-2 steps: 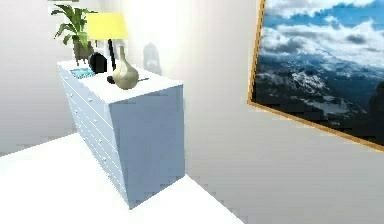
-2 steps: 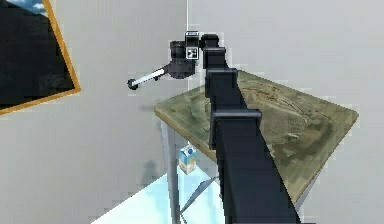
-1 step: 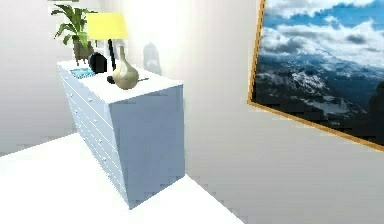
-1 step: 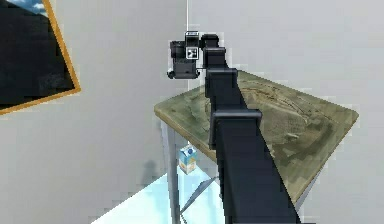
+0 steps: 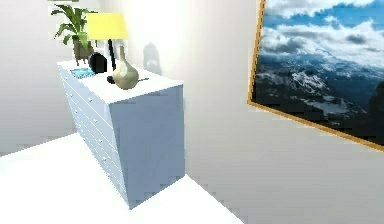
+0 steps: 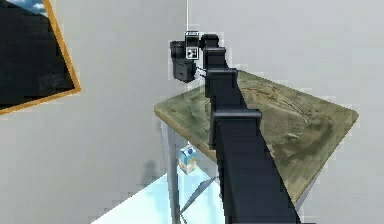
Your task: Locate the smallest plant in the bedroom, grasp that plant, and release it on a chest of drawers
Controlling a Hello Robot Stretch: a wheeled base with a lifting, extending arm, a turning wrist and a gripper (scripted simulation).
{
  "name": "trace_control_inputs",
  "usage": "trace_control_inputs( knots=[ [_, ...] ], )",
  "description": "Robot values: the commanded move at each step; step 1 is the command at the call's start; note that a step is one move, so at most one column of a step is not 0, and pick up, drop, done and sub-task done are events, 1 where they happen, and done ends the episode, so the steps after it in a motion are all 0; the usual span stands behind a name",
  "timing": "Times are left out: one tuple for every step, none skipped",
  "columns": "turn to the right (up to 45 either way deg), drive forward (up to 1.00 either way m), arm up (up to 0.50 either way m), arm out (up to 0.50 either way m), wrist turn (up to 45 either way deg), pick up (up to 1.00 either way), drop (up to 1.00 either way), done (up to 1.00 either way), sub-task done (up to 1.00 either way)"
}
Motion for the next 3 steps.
trace_control_inputs(
  knots=[
    [0.0,0.00,0.00,0.00,0.0,1.00,0.00,0.00,0.00],
    [0.0,0.00,0.00,0.00,-45.0,0.00,0.00,0.00,0.00],
    [0.0,0.00,0.00,0.00,-45.0,0.00,0.00,0.00,0.00]
  ],
)
